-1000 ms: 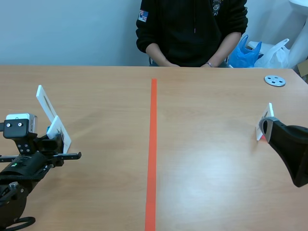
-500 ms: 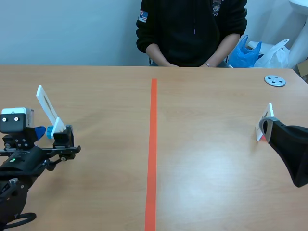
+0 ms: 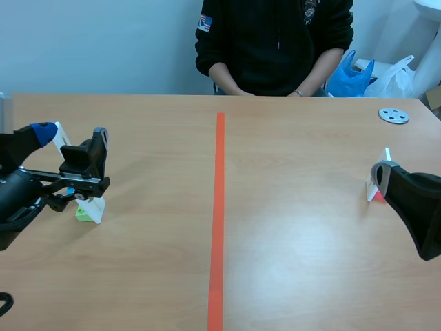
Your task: Sort the leaf by its shape. The table is split by an orange tape line. A compound leaf with several leaflets goes to the left side, a simple leaf with one blade goes to the right side. Return to the home posture when a red brick is placed on the table.
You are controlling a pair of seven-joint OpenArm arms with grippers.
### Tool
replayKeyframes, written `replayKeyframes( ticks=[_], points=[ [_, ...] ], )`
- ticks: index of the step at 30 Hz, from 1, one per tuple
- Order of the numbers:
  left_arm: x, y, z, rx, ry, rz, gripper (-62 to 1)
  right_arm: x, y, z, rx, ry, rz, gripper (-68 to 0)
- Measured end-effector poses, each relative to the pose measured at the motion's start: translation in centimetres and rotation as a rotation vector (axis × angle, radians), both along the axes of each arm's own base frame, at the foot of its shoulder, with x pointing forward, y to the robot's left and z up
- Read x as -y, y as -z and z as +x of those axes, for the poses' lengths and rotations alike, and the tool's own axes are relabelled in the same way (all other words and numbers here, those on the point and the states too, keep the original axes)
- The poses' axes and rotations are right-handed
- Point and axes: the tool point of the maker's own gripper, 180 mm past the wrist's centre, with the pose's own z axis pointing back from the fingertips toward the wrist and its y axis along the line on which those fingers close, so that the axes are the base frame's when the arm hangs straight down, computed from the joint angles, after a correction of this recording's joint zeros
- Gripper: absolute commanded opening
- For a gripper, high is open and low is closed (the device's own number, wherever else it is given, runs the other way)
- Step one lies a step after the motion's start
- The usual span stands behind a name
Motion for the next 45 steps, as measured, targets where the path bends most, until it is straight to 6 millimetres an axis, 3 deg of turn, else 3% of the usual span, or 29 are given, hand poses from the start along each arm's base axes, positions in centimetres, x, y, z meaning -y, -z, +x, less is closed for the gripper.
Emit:
replayKeyframes(
  ticks=[4, 6, 8, 13, 17, 21, 45],
  points=[
    [2.7, -4.1, -2.7, 0.070, 0.098, -0.025, 0.3, 0.0, 0.0, 0.0, 0.000, 0.000, -0.001, 0.4],
    [3.6, -5.4, -3.9, 0.069, 0.132, -0.066, 1.4, 0.0, 0.0, 0.0, 0.000, -0.001, -0.002, 0.4],
    [4.4, -5.4, -5.2, 0.022, 0.161, -0.109, 1.4, 0.0, 0.0, 0.0, -0.001, -0.003, -0.006, 0.4],
    [6.8, -3.3, -8.8, -0.180, 0.276, -0.123, 1.4, 0.0, 0.2, 0.0, -0.009, -0.003, -0.010, 0.4],
    [8.1, -4.6, -10.4, -0.212, 0.327, -0.112, 1.4, -0.1, 0.9, -0.3, -0.046, -0.013, -0.024, 0.4],
    [8.4, -5.8, -10.9, -0.198, 0.332, -0.105, 1.4, -0.3, 0.9, -0.4, -0.046, -0.028, -0.021, 0.4],
    [7.8, -5.2, -10.6, -0.203, 0.303, -0.065, 1.4, -0.4, 0.5, -0.3, -0.031, -0.032, -0.010, 0.4]
  ],
)
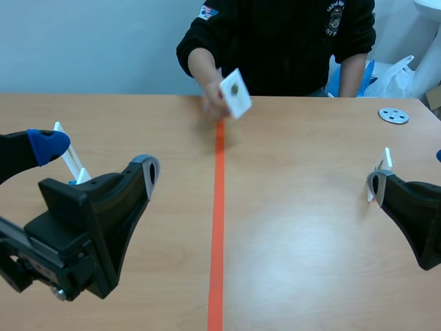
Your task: Sort the leaf by its shape. The table is split by an orange tape line. A compound leaf with several leaflets goes to the left side, a simple leaf with one blade goes to the right side. Return to the home posture when a red brick is placed on the table.
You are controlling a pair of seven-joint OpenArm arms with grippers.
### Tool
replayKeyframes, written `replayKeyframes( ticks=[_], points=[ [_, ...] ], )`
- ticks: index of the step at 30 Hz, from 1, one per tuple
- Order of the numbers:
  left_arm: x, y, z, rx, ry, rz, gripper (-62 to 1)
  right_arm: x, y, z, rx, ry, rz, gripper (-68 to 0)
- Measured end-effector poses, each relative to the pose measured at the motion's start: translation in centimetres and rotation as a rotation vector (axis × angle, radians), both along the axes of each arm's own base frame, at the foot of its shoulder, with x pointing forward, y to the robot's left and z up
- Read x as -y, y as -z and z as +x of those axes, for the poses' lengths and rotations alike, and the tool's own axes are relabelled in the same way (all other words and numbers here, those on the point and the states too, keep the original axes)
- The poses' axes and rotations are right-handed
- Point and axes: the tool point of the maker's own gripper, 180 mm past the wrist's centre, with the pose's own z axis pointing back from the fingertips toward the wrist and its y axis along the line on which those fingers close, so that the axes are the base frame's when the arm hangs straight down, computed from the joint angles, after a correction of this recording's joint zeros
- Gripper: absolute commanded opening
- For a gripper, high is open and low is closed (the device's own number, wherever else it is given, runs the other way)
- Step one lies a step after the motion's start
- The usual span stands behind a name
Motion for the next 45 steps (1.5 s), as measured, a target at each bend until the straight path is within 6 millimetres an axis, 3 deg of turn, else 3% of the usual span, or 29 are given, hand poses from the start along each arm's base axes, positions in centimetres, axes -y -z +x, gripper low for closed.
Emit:
replayKeyframes(
  ticks=[38, 45],
  points=[
    [0.0, 0.9, -0.2, -0.035, 0.006, 0.017, 1.4, 0.0, 0.7, -0.1, -0.017, -0.012, -0.053, 0.4],
    [0.5, 0.9, -0.4, -0.039, 0.038, 0.016, 1.4, -1.8, 1.3, 1.4, 0.008, -0.083, -0.097, 0.4]
  ],
)
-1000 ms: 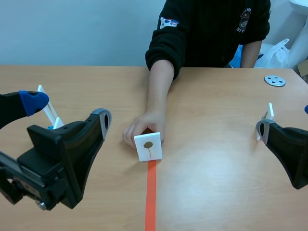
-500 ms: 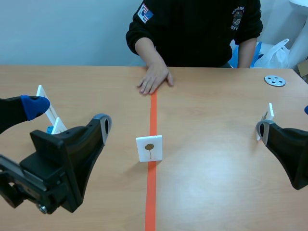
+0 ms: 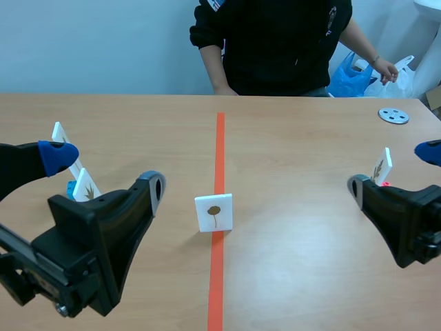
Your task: Sort the leaf by its shape. The table is split by an orange tape line. A compound leaf with several leaflets goes to the left side, a simple leaf with one blade goes to the right side. Return to the home posture when a red brick is placed on the table.
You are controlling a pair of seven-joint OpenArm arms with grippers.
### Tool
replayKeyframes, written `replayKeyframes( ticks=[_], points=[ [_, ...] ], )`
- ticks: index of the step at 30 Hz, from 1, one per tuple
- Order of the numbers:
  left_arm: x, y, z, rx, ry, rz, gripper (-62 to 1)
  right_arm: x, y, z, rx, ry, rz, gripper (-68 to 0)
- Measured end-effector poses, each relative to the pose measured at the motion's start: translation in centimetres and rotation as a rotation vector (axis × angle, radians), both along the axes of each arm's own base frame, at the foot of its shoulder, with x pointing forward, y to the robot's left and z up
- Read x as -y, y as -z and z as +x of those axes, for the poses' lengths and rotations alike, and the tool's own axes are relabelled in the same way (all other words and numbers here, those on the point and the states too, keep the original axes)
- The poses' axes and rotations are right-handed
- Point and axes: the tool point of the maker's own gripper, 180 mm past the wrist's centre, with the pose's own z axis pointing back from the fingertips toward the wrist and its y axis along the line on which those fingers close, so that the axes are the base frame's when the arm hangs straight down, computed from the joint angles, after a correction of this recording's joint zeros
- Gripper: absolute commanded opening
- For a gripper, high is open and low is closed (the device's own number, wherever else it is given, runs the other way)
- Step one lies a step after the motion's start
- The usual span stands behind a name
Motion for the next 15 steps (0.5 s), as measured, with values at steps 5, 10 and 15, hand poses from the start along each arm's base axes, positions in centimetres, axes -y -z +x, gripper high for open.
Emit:
replayKeyframes(
  ticks=[5, 10, 15],
  points=[
    [0.1, 0.0, -0.1, 0.001, 0.009, 0.001, 1.4, -1.4, 2.3, 1.5, -0.030, -0.030, 0.035, 0.4],
    [0.1, 0.0, -0.1, 0.001, 0.010, 0.001, 1.4, -4.0, 5.2, 2.6, -0.048, -0.113, 0.008, 0.4],
    [0.1, 0.0, -0.1, 0.001, 0.010, 0.001, 1.4, -6.4, 7.7, 3.9, -0.052, -0.196, -0.034, 0.4]
  ],
)
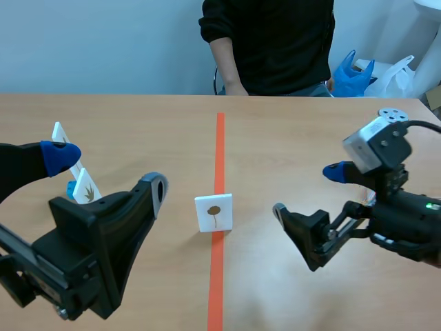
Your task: Sort the leaf by its shape. The table is split by an orange tape line. A compound leaf with several leaflets goes to the left side, a simple leaf with one blade goes to the right side. Return to the home posture when a red brick is placed on the table.
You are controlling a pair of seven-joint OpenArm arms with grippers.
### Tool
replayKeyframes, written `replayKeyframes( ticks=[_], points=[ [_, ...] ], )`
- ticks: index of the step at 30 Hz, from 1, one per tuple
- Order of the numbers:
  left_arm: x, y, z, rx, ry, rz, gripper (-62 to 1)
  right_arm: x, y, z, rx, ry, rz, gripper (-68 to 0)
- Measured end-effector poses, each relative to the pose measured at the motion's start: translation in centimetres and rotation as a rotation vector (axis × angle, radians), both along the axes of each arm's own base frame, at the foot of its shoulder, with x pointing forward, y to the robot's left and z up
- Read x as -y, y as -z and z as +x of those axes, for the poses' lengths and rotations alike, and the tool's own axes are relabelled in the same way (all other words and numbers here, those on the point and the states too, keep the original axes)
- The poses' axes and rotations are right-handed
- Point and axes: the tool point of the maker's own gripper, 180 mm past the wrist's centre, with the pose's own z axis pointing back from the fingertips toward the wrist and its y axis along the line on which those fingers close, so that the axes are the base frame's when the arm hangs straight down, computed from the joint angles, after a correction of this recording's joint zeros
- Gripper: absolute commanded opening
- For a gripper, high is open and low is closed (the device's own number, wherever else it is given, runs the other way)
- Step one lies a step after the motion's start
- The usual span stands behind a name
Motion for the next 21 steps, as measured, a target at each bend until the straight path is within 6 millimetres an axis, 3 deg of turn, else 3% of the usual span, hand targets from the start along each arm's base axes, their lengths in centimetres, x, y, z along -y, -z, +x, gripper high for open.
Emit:
replayKeyframes(
  ticks=[14, 21],
  points=[
    [0.0, 0.0, 0.0, 0.000, 0.000, 0.000, 1.4, -8.1, 5.6, 3.1, -0.016, -0.119, -0.026, 0.4],
    [0.0, 0.0, 0.0, 0.000, 0.000, 0.000, 1.4, -12.0, 7.8, 2.8, -0.023, -0.184, -0.093, -1.3]
  ],
)
